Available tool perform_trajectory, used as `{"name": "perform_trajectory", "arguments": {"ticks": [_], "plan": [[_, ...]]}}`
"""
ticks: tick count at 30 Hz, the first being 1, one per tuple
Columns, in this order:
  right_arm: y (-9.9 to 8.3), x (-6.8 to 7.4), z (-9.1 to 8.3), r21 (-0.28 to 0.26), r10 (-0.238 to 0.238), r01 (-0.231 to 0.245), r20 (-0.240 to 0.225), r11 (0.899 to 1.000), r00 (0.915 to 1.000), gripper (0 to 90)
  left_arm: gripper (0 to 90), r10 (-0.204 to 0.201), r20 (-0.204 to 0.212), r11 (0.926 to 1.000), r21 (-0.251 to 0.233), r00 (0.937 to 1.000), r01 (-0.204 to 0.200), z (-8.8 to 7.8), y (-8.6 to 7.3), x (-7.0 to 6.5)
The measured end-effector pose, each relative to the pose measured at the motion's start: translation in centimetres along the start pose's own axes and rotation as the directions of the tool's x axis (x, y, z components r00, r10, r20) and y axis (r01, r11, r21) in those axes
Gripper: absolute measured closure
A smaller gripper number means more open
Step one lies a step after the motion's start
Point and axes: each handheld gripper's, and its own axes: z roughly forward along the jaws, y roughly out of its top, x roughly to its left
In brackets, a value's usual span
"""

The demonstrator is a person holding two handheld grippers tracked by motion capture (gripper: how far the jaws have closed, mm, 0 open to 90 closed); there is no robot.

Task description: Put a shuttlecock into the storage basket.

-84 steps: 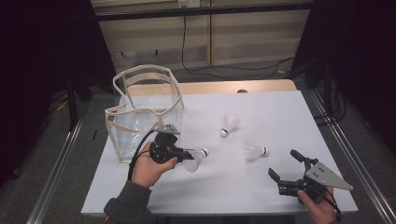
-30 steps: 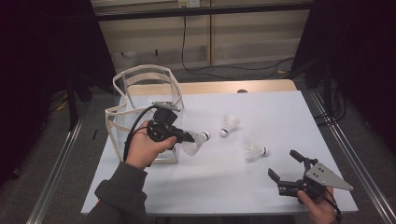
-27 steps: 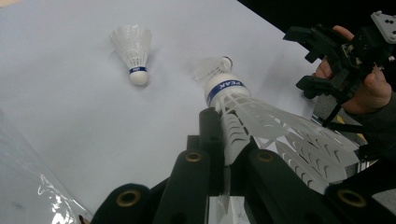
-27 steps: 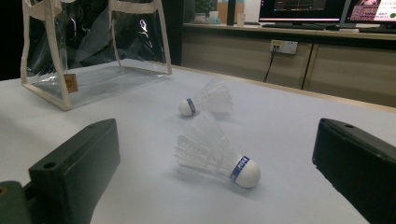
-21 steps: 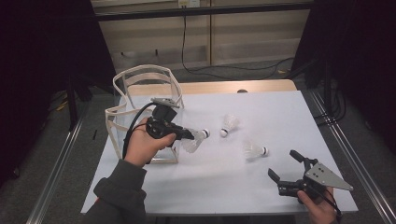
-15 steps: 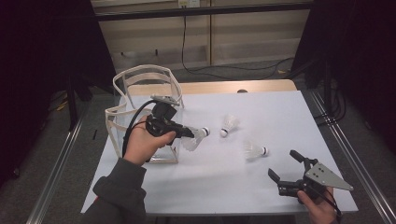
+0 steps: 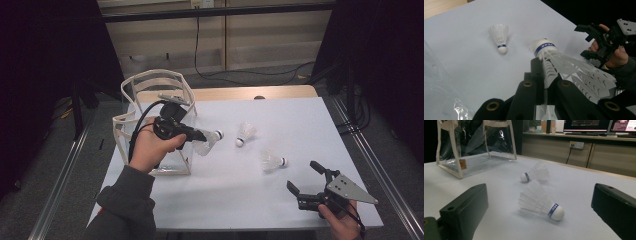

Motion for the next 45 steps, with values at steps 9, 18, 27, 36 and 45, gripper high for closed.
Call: {"name": "perform_trajectory", "arguments": {"ticks": [9, 18, 27, 36, 45], "plan": [[0.0, 0.0, 0.0, 0.000, 0.000, 0.000, 0.000, 1.000, 1.0000, 0.7, 89.5, -0.001, -0.009, 1.0000, 0.003, 1.0000, 0.001, -0.2, 0.6, 0.0], [0.0, 0.0, 0.0, -0.001, 0.001, -0.001, -0.002, 1.000, 1.0000, 0.7, 89.5, -0.006, -0.010, 1.0000, -0.005, 0.9999, 0.006, -0.7, 1.1, 0.1], [0.0, 0.0, 0.0, -0.001, 0.000, 0.000, -0.003, 1.000, 1.0000, 0.7, 89.6, -0.009, -0.015, 0.9999, -0.015, 0.9998, 0.008, -1.0, 1.5, 0.2], [0.0, 0.0, 0.0, -0.002, -0.002, 0.002, -0.005, 1.000, 1.0000, 0.7, 89.5, -0.009, -0.026, 0.9998, -0.017, 0.9996, 0.008, -1.4, 2.0, 0.4], [0.0, 0.0, 0.0, -0.001, -0.002, 0.002, -0.006, 1.000, 1.0000, 0.7, 89.5, -0.015, -0.043, 0.9998, -0.010, 0.9990, 0.014, -1.7, 2.5, 0.7]]}}
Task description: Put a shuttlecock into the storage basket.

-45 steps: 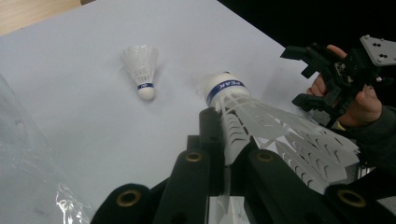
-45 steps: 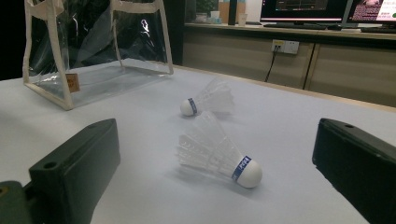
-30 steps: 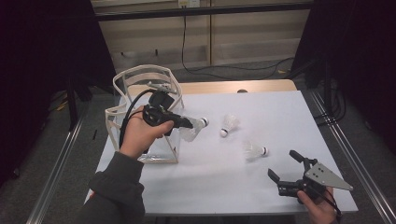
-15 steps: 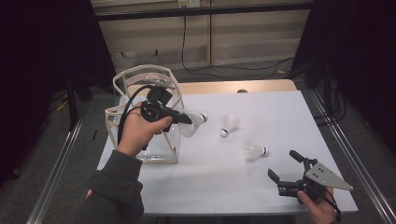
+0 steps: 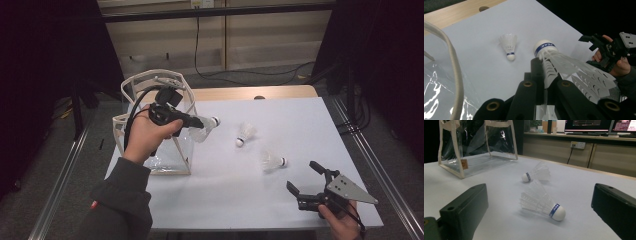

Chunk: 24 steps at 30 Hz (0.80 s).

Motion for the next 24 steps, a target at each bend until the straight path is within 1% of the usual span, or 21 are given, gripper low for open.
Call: {"name": "perform_trajectory", "arguments": {"ticks": [7, 8, 12, 14, 16, 17, 20, 22, 24], "plan": [[0.0, 0.0, 0.0, -0.002, 0.001, -0.001, -0.002, 1.000, 1.0000, 0.7, 89.6, -0.007, -0.010, 1.0000, 0.000, 0.9999, 0.007, -0.2, 0.3, 0.2], [0.0, 0.0, 0.0, -0.002, 0.002, -0.002, -0.002, 1.000, 1.0000, 0.7, 89.5, -0.013, -0.013, 0.9999, -0.005, 0.9998, 0.013, -0.2, 0.4, 0.3], [0.0, 0.0, 0.0, 0.000, 0.001, -0.001, 0.000, 1.000, 1.0000, 0.7, 89.5, -0.013, -0.012, 0.9999, -0.004, 0.9998, 0.013, -0.3, 0.6, 0.5], [0.0, 0.0, 0.0, -0.002, 0.002, -0.002, -0.002, 1.000, 1.0000, 0.7, 89.6, -0.020, -0.015, 0.9998, -0.006, 0.9997, 0.020, -0.3, 0.7, 0.6], [0.0, 0.0, 0.0, -0.003, 0.003, -0.003, -0.002, 1.000, 1.0000, 0.7, 89.5, -0.016, -0.018, 0.9999, 0.000, 0.9997, 0.016, -0.4, 0.7, 0.7], [0.0, 0.0, 0.0, -0.002, 0.004, -0.004, -0.001, 1.000, 1.0000, 0.7, 89.5, -0.018, -0.024, 0.9998, 0.002, 0.9996, 0.018, -0.4, 0.8, 0.7], [0.0, 0.0, 0.0, -0.002, 0.003, -0.003, -0.002, 1.000, 1.0000, 0.7, 89.6, -0.027, -0.022, 0.9996, -0.007, 0.9994, 0.026, -0.5, 0.9, 0.9], [0.0, 0.0, 0.0, -0.002, 0.001, -0.001, -0.003, 1.000, 1.0000, 0.7, 89.5, -0.031, -0.031, 0.9995, -0.006, 0.9990, 0.031, -0.5, 0.9, 1.0], [0.0, 0.0, 0.0, -0.002, 0.003, -0.003, -0.003, 1.000, 1.0000, 0.7, 89.5, -0.028, -0.030, 0.9996, -0.004, 0.9992, 0.028, -0.5, 1.0, 1.1]]}}
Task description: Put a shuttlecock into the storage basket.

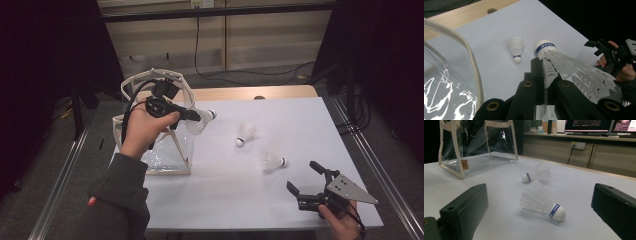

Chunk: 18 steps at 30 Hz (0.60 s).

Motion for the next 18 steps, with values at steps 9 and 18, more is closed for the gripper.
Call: {"name": "perform_trajectory", "arguments": {"ticks": [9, 18], "plan": [[0.00, 0.01, 0.02, 0.000, 0.000, 0.000, -0.002, 1.000, 1.0000, 0.7, 89.6, -0.010, -0.011, 0.9999, -0.002, 0.9999, 0.010, -0.15, 0.34, 0.39], [-0.01, -0.04, 0.03, 0.000, -0.002, 0.002, -0.001, 1.000, 1.0000, 0.7, 89.6, -0.023, -0.024, 0.9997, -0.013, 0.9995, 0.022, -0.50, 0.92, 0.78]]}}
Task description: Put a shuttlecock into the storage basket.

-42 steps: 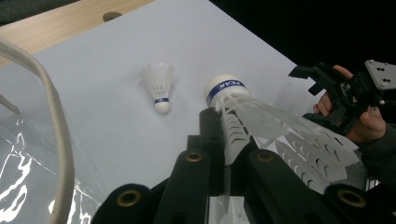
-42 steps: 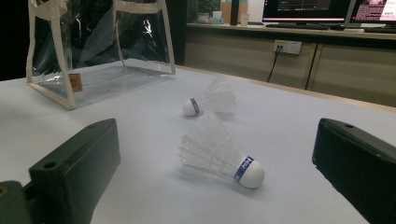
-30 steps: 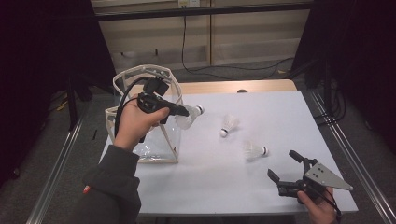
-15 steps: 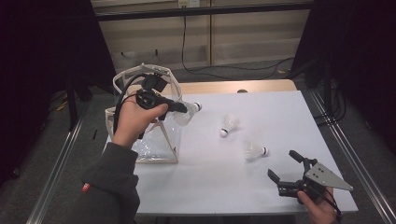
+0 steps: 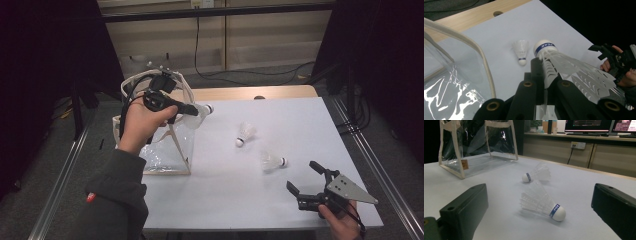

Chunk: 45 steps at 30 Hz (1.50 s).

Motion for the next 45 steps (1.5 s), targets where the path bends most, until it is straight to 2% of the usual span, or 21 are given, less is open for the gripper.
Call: {"name": "perform_trajectory", "arguments": {"ticks": [24, 34, 45], "plan": [[0.0, 0.0, 0.0, 0.000, -0.001, 0.001, -0.002, 1.000, 1.0000, 0.7, 89.5, -0.020, -0.026, 0.9998, -0.004, 0.9995, 0.020, -0.3, 0.9, 1.4], [0.0, 0.0, 0.0, 0.001, 0.000, 0.000, -0.003, 1.000, 1.0000, 0.7, 89.5, -0.041, -0.038, 0.9991, -0.011, 0.9984, 0.041, -0.3, 1.1, 1.9], [0.0, 0.0, 0.0, 0.001, 0.001, -0.001, -0.003, 1.000, 1.0000, 0.7, 89.5, -0.044, -0.047, 0.9990, -0.014, 0.9979, 0.043, -0.5, 1.6, 2.3]]}}
